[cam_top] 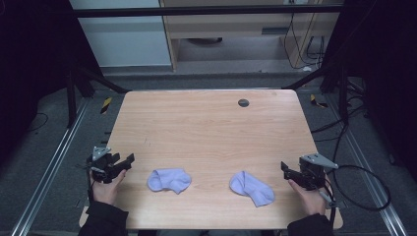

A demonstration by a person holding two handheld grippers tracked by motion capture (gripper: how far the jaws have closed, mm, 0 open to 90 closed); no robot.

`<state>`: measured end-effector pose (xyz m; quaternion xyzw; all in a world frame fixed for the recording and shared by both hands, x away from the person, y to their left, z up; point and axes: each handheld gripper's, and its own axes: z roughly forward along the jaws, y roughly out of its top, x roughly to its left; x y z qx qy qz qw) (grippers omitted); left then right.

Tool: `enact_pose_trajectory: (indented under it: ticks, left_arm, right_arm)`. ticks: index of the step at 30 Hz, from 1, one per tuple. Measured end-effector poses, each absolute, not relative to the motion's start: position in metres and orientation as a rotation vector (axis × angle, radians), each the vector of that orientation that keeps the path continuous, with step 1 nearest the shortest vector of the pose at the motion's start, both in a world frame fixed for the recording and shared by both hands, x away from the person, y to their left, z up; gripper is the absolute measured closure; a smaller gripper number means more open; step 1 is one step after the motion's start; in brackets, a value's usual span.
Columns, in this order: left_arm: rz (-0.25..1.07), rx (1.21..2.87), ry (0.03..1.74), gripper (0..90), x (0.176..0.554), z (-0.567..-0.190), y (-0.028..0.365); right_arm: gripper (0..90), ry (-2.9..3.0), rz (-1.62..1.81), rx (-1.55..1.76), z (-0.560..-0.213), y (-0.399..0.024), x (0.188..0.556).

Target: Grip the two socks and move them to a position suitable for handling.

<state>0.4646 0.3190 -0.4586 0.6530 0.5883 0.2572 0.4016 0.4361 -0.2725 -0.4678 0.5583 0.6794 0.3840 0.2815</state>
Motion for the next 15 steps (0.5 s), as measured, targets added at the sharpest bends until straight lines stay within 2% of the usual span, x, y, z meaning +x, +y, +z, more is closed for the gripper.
enact_pose_trajectory:
  ticks: [15]
  left_arm:
    - [0.585, 1.712, 1.353, 40.6, 0.45, -0.446, 0.274]
  right_arm:
    - [37.8, 1.902, 1.036, 1.459, -0.457, -0.254, 0.425]
